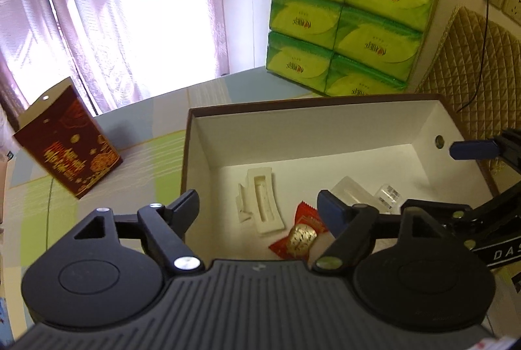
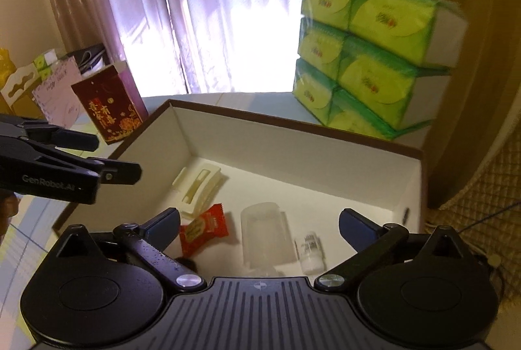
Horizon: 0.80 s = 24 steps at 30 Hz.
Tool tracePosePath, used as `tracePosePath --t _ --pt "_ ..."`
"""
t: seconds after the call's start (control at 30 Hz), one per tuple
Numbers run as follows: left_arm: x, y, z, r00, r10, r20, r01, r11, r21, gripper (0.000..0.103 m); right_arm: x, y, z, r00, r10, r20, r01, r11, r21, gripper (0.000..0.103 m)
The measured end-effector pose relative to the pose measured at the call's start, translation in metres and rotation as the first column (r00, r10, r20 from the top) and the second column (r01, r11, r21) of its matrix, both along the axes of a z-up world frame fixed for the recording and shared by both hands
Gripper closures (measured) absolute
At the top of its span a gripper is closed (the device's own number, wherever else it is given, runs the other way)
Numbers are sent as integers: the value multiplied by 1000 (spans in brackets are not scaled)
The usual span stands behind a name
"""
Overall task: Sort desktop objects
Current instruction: 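Withdraw both tools from the box back toward the remaining items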
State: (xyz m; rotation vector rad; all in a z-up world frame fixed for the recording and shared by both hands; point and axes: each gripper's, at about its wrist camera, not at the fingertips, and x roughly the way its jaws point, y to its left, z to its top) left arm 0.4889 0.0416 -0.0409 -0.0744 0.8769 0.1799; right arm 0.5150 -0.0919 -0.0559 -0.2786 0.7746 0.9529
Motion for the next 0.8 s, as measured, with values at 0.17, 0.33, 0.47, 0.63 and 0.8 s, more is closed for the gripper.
tracePosePath --t 0.17,0.33,0.47,0.63,0.8 --pt "-34 -5 15 999 27 39 -26 1000 -18 21 -24 -23 11 999 -33 18 32 999 20 2" --pt "-64 -11 26 997 53 53 -53 999 -12 20 -43 -38 23 998 -52 29 51 998 35 2" --pt "-89 -11 34 994 90 58 -89 996 -16 20 -55 -50 32 997 -66 35 64 996 57 2" --pt "-116 -15 40 990 126 66 -125 992 -16 19 -70 -63 39 996 -89 31 87 994 70 2" --pt "-140 -24 46 987 134 85 -132 991 -27 17 -87 -76 43 995 -98 22 96 992 83 2"
